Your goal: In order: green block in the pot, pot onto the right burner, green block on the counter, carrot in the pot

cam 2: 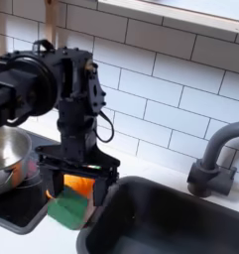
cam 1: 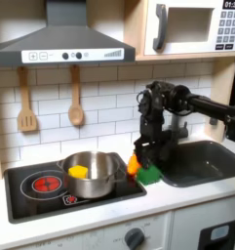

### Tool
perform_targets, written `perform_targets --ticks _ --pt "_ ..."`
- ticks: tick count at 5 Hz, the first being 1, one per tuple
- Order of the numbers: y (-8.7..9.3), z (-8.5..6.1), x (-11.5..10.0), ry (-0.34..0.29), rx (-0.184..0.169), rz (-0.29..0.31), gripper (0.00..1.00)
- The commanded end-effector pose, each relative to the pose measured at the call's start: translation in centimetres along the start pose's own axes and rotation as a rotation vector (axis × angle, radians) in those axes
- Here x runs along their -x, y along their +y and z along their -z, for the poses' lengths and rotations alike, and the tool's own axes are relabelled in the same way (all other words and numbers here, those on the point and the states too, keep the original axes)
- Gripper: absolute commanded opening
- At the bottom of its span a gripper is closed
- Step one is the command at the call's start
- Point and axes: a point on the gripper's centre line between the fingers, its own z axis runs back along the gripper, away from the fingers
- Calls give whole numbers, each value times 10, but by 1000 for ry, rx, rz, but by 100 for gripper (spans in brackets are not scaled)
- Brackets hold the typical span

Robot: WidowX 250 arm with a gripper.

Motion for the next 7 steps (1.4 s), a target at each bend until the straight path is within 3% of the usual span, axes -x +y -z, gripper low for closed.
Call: perform_targets --ticks 1,2,4,5,7 --pt "3 -19 -18 -63 10 18 100" --pt "7 -17 -22 -54 9 38 100" --pt "21 -7 -25 -11 8 252 100" --pt "26 -2 -25 -2 20 306 100" --pt "12 1 -25 4 75 471 100"
